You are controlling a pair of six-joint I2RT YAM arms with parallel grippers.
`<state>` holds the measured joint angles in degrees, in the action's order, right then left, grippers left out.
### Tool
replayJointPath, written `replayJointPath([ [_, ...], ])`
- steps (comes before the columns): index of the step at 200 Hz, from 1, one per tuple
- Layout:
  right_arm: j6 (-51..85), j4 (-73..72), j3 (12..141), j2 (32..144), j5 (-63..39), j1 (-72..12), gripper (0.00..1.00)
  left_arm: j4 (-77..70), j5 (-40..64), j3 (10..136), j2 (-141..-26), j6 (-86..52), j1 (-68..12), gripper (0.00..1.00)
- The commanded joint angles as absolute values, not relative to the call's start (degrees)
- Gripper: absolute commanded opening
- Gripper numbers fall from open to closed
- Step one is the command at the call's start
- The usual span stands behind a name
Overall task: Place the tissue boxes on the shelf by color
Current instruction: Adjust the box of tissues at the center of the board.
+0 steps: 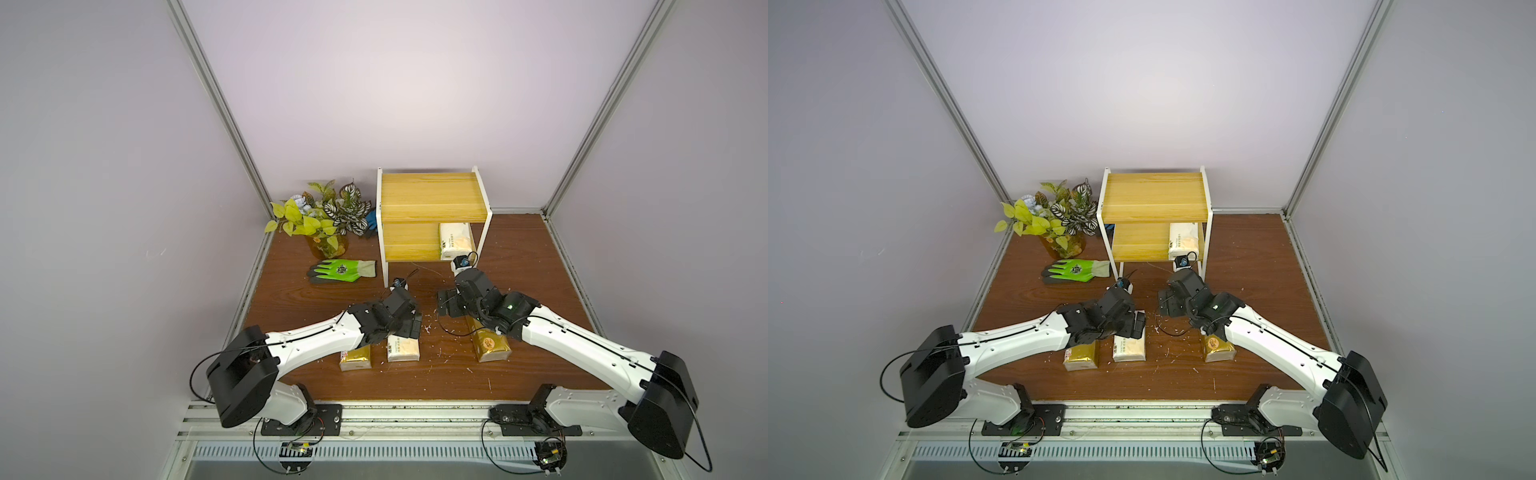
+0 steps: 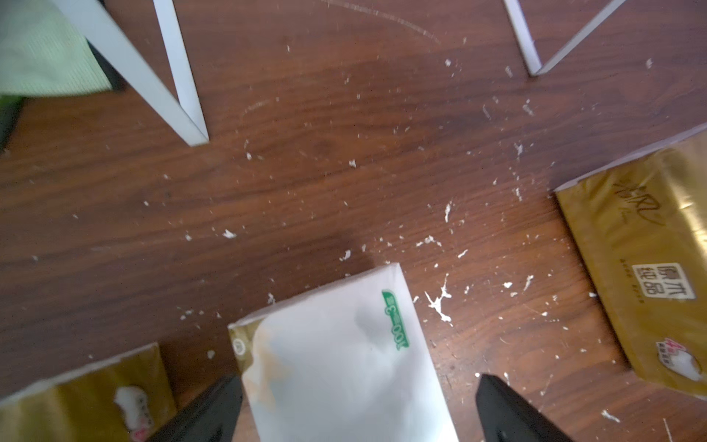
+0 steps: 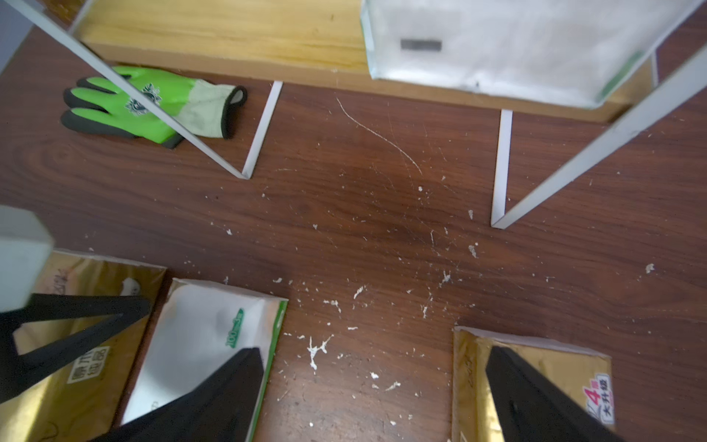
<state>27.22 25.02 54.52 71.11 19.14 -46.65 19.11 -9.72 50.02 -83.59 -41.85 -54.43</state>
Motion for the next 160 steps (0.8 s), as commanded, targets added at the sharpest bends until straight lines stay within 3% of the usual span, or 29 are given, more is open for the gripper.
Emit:
replayJointPath([
  [1, 26.4, 27.3, 54.7, 67.5, 18.5, -46.5, 0.99, 25.1, -9.9, 52.4, -85.7, -47.8, -58.1, 1.00],
  [62, 26.0, 27.6, 51.0, 64.3, 16.4, -46.5, 0.99, 31.4, -11.6, 52.7, -84.9, -55.9, -63.4, 0.99],
  [121, 24.5, 26.5, 49.5, 63.8, 15.6, -46.6, 0.99, 41.2, -17.7, 61.1, -84.1, -58.1, -66.0, 0.99],
  [160, 24.4, 26.2, 49.4, 64.3, 14.9, -46.6, 0.99, 43.3, -13.6, 59.5, -82.6, -62.4, -68.0, 0.99],
])
